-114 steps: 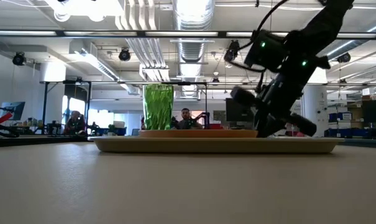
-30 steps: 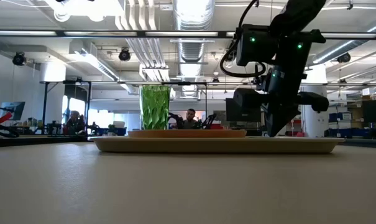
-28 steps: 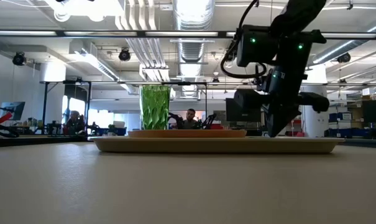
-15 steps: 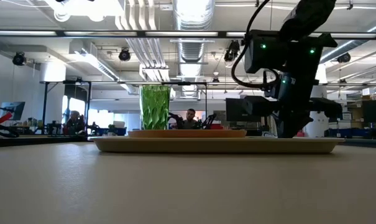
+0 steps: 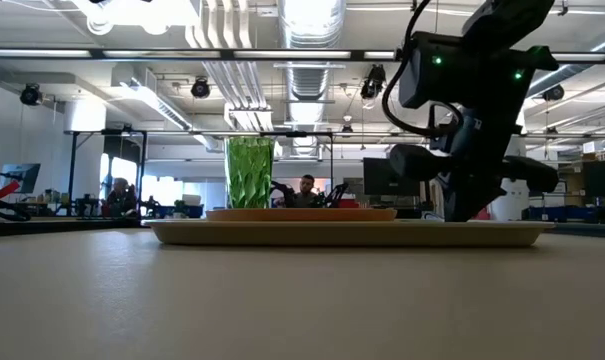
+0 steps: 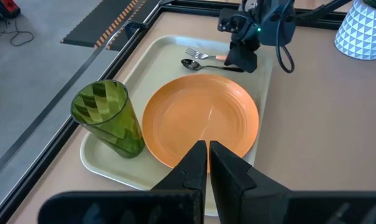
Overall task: Pick and place plate/cup/fork/spoon on tray
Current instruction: Put the black spoon on the light brown serving tray to the right of the orange plate, then move the light brown serving tray to the middle of the table
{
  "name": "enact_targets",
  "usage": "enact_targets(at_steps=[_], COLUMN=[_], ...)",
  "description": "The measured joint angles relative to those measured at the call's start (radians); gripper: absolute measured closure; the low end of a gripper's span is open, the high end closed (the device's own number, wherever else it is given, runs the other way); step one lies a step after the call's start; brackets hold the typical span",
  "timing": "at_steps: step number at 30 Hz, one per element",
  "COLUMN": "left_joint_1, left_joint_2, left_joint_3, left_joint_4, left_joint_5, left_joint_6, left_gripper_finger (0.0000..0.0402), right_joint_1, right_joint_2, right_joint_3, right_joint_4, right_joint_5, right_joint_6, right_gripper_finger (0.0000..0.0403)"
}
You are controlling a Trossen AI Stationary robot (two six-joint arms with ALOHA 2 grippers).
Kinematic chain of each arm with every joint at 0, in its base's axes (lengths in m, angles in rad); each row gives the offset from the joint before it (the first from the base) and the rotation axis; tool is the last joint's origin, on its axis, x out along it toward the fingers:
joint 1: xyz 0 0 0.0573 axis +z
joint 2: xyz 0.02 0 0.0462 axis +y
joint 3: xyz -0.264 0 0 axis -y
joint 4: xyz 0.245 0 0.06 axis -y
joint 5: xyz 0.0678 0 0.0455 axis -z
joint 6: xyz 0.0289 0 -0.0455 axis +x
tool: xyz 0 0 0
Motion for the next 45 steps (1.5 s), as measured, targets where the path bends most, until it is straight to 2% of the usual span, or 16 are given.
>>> enact_targets(at_steps=[4,15,24,27,39,45], left_joint_1=[0.0,0.0,0.0,0.0,0.0,0.0], left_joint_2=[0.0,0.0,0.0,0.0,0.0,0.0], left_joint_3=[0.0,0.0,0.0,0.0,0.0,0.0], left_joint_4=[0.0,0.001,0.0,0.0,-0.001,-0.023], left_joint_5=[0.0,0.02,0.021,0.021,0.022,0.023], left_joint_6=[0.0,0.0,0.0,0.0,0.0,0.0], left_gripper_finger=[0.0402,0.0402,0.0402,0.0402,0.0402,0.0402], right_joint_1=[0.019,0.019,0.029,0.031,0.032,0.034], right_joint_2=[0.0,0.014,0.162,0.182,0.129,0.038], right_joint_3=[0.0,-0.003,0.013,0.036,0.065,0.064], right_joint_4=[0.012,-0.019,0.151,0.144,0.142,0.15], right_joint_5=[0.034,0.035,0.068,0.064,0.056,0.041], right_joint_6=[0.023,0.028,0.061,0.052,0.011,-0.064], right_gripper_finger=[0.0394,0.0394,0.0394,0.0394,0.0394,0.0394])
